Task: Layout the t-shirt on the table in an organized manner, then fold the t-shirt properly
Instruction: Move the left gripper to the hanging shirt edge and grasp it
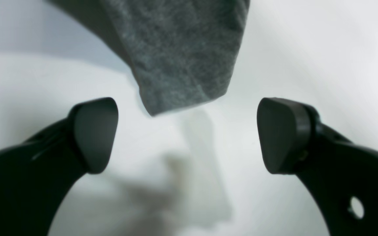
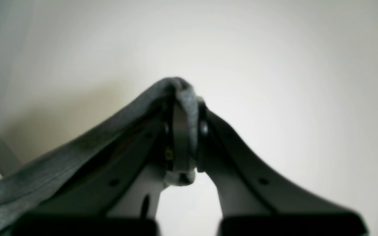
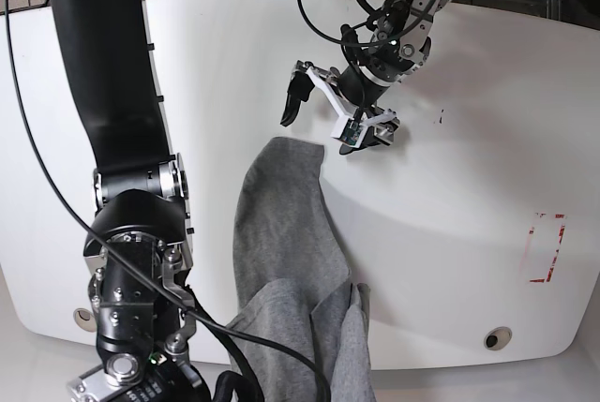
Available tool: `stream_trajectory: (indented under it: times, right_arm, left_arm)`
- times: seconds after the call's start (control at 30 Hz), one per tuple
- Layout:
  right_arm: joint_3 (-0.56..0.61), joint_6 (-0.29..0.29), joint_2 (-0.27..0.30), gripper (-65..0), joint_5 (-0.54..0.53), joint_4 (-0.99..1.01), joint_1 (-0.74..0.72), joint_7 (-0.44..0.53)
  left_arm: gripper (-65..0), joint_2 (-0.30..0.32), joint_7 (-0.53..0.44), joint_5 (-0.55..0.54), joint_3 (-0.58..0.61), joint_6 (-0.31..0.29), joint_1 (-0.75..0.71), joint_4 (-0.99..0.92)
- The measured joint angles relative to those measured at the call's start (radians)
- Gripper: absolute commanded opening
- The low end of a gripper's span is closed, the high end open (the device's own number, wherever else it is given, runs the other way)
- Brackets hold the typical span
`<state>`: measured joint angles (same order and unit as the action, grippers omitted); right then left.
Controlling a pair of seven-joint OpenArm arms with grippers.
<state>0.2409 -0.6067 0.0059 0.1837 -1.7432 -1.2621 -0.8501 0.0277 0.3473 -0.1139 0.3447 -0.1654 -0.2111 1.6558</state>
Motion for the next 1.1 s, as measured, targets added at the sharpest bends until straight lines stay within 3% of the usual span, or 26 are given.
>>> stream_trajectory:
  times: [0.4,1.1]
  right_arm:
    - [-0.003,0.0,-0.001,-64.8,-0.001,0.0,0.014,0.0]
    - [-0.004,0.0,0.0,-64.8,0.003,-0.001,0.039,0.0]
  left_arm:
    - [0.0,-0.005,0.004,0.0,-0.041,0.007,0.139,-0.174]
    - [0.0,-0.124,-0.029,0.001,-0.039,0.0,0.294,-0.435]
